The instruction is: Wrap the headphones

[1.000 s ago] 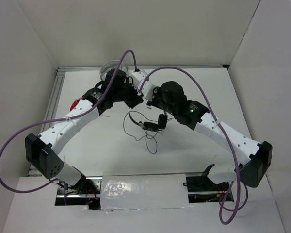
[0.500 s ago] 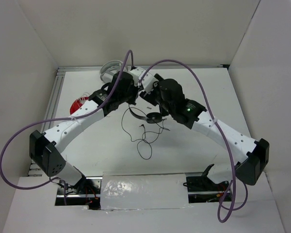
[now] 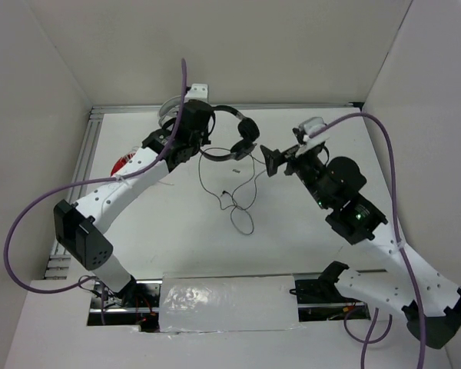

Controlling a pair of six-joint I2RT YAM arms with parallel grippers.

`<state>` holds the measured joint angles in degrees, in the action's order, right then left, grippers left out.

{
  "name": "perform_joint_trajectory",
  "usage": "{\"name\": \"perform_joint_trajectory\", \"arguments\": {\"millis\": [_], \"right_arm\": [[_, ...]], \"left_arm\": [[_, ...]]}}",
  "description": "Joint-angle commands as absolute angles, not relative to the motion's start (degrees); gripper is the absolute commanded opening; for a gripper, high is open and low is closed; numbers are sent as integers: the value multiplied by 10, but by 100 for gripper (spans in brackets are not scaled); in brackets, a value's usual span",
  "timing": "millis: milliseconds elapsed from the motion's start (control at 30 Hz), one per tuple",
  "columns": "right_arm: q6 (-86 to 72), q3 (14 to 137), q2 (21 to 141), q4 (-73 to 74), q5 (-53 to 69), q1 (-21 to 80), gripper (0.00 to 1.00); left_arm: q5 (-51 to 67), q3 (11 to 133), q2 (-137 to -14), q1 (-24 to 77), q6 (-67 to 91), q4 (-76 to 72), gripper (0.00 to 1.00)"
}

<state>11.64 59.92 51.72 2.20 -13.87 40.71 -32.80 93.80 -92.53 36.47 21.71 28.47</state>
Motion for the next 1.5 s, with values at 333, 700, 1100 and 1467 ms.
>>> {"name": "perform_joint_trajectory", "arguments": {"millis": [333,700,1100,1467], "right_arm": [[76,496,622,-63,-76,403,100],[40,493,627,-55,-122,396,0],[-231,414,432,167,-441,399,0],[-309,433,512,200,-433,261,72]], "left_arm": [[-299,954,-884,353,231,227,0],[-279,930,-873,308,238,227,0],[-275,1009,-966,186,300,269,0],[-168,1000,-911,132,272,218,0]]}}
